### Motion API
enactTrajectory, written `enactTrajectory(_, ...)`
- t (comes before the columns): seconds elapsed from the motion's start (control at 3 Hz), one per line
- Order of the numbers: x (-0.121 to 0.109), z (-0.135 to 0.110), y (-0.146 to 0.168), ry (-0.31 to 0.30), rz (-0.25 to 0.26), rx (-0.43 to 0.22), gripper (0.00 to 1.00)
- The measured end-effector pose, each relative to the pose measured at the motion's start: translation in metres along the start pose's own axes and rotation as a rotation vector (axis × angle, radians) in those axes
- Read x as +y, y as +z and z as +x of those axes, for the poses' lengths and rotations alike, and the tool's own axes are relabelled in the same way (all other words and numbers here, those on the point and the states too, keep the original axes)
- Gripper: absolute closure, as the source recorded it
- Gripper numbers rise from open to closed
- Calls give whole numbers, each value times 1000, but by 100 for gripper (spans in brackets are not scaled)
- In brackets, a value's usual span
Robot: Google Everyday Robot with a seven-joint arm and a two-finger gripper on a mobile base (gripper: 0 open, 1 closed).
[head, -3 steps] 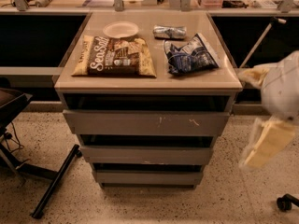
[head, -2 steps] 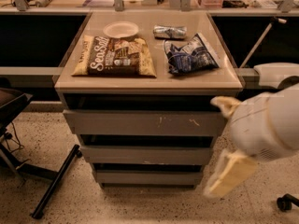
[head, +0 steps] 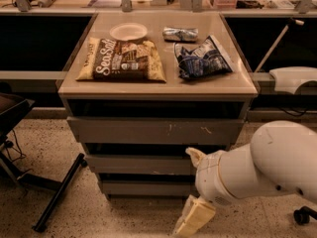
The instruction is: Open bottom drawer
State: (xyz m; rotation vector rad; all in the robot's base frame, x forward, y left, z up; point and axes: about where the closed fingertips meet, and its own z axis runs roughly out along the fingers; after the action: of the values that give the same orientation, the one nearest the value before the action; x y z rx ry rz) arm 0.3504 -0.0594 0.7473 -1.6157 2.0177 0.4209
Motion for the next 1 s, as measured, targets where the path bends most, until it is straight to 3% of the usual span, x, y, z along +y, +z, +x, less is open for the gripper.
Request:
enactTrajectory(0.33,0,0,-1,-1,2,1,0)
enactTrajectory(0.67,-1,6,18,25,40,-17,0)
enactTrajectory(1.0,38,37,101,92,-51,-19,0)
